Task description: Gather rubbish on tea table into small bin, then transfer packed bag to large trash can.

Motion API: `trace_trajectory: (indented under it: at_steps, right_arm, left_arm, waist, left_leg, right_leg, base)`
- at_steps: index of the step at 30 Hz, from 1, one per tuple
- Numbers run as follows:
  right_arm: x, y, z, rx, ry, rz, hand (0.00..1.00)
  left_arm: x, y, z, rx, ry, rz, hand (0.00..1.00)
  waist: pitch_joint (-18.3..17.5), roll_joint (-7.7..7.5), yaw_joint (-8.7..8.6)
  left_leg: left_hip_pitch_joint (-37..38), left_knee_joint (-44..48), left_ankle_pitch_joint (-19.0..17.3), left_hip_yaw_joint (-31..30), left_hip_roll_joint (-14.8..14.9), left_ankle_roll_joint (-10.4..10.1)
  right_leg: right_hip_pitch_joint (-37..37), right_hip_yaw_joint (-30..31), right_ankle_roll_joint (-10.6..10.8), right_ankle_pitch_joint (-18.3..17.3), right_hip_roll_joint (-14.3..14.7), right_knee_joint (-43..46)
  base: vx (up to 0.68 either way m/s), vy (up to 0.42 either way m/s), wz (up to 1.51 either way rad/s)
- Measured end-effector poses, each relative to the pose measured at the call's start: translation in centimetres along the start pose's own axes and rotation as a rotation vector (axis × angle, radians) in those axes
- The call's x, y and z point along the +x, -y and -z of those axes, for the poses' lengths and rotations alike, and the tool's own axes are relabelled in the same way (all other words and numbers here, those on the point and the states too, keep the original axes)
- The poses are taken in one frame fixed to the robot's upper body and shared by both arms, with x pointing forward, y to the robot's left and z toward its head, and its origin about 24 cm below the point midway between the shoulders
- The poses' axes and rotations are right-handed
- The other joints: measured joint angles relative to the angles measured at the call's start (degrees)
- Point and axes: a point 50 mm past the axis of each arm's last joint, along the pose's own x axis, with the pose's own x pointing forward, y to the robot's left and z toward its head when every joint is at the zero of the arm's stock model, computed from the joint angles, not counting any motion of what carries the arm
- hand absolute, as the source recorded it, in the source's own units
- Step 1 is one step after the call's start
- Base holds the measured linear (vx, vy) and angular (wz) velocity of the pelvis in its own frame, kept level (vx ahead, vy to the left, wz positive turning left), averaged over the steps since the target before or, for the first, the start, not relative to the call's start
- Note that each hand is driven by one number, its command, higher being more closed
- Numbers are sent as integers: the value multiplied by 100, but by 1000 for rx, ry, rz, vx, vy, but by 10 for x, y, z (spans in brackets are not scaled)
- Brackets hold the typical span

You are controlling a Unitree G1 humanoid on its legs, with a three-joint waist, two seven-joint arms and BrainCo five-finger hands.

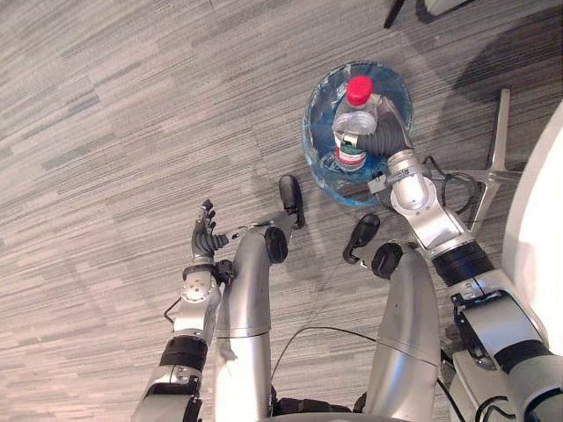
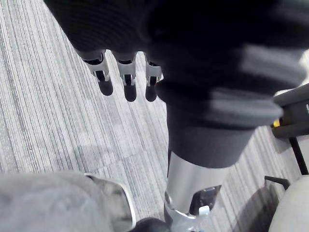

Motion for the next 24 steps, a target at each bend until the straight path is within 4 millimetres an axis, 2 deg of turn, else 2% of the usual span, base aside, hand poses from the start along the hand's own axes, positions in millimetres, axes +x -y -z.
trace_trajectory:
  at_steps: [5,6,10,17,24]
  right_arm:
    - [8,10,-6,10,14,65,100]
    - [9,11,-7,11,15,71,0]
    - [12,20,-4,15,-4,119,0]
    - [13,24,-4,39,-11,175,0]
    - [11,23,-6,-23,13,174,0]
  left_arm:
    - [1,-4,-5,-2,18,-5,0]
    - [2,-4,-5,-1,19,-7,0]
    - [2,-7,-4,5,12,-27,0]
    - [-1,-13,14,33,-88,-45,0]
    - [-1,-14,15,38,-91,-48,0]
  waist:
    - [-2,-2,4]
    - [-2,-2,3]
    - [-5,-2,26]
    - [-31,-45,33]
    - [-34,-50,4]
  left_leg:
    - [-162,64,1,-18,0,-1]
    - [-177,66,1,-19,0,-2]
    - [-254,70,8,-23,0,-9]
    - [-258,79,13,-34,1,-3]
    - [-238,88,19,-40,8,-6]
  right_leg:
    - [-164,-2,0,-33,-17,91]
    - [-181,-2,0,-33,-17,95]
    - [-254,-9,-8,-29,-24,108]
    - [-255,-8,-27,-19,-14,109]
    - [-235,-8,-31,-17,-5,114]
  base:
    - [-63,3,2]
    - [-67,6,1]
    - [-71,13,1]
    - [-62,14,0]
    - [-69,13,-1]
